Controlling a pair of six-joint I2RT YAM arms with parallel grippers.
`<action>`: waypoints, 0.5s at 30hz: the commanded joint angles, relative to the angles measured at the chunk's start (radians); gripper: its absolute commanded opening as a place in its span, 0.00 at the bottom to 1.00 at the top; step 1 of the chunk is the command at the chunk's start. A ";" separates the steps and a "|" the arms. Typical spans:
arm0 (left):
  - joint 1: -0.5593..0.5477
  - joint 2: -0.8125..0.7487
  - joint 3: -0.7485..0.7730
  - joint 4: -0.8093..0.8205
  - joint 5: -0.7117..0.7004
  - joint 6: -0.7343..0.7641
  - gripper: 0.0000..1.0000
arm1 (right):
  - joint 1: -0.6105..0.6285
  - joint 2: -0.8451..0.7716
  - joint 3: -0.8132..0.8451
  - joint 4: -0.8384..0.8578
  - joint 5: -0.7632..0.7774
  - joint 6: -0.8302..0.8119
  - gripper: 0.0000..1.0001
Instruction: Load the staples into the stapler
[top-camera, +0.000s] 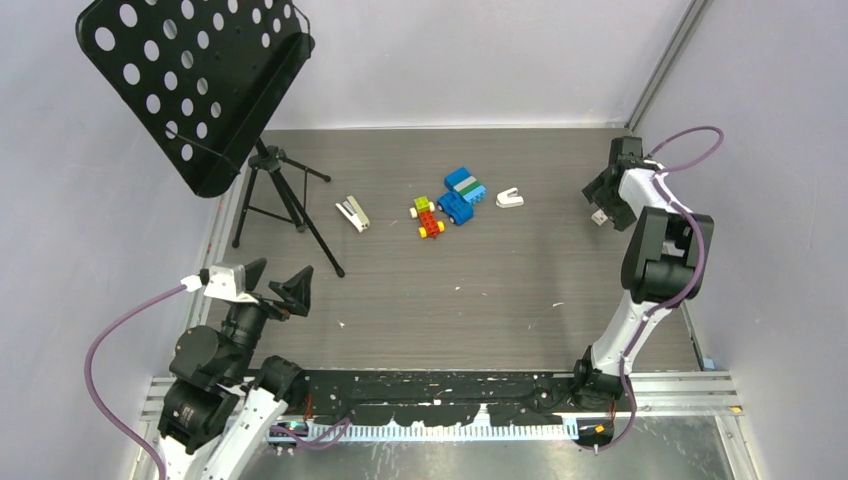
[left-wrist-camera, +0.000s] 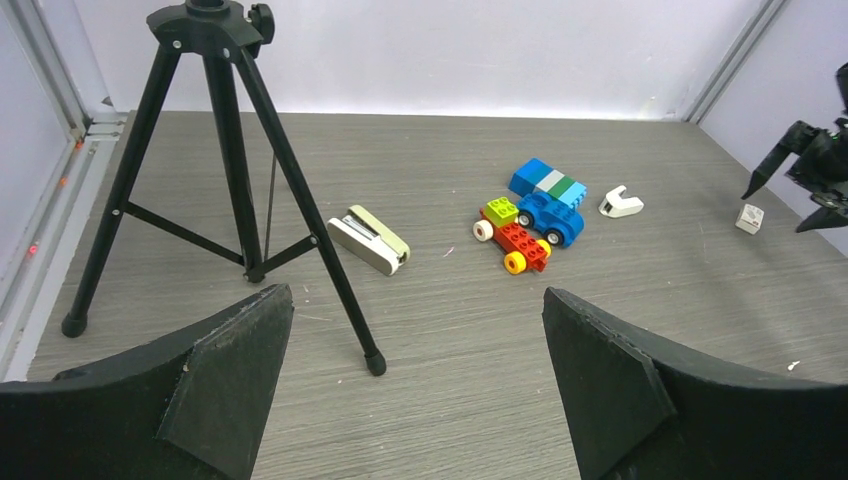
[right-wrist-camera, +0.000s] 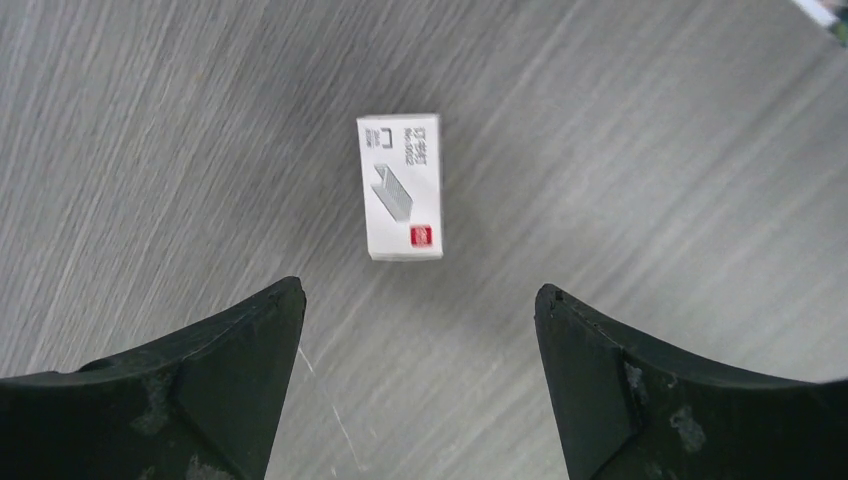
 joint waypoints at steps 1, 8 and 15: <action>-0.008 0.002 -0.003 0.038 -0.004 0.021 0.98 | -0.026 0.082 0.089 0.020 -0.057 0.016 0.87; -0.008 0.009 -0.008 0.046 0.002 0.027 0.98 | -0.030 0.181 0.159 -0.009 -0.025 0.000 0.80; -0.008 0.018 -0.009 0.049 0.008 0.030 0.98 | -0.031 0.238 0.188 -0.018 -0.021 -0.030 0.69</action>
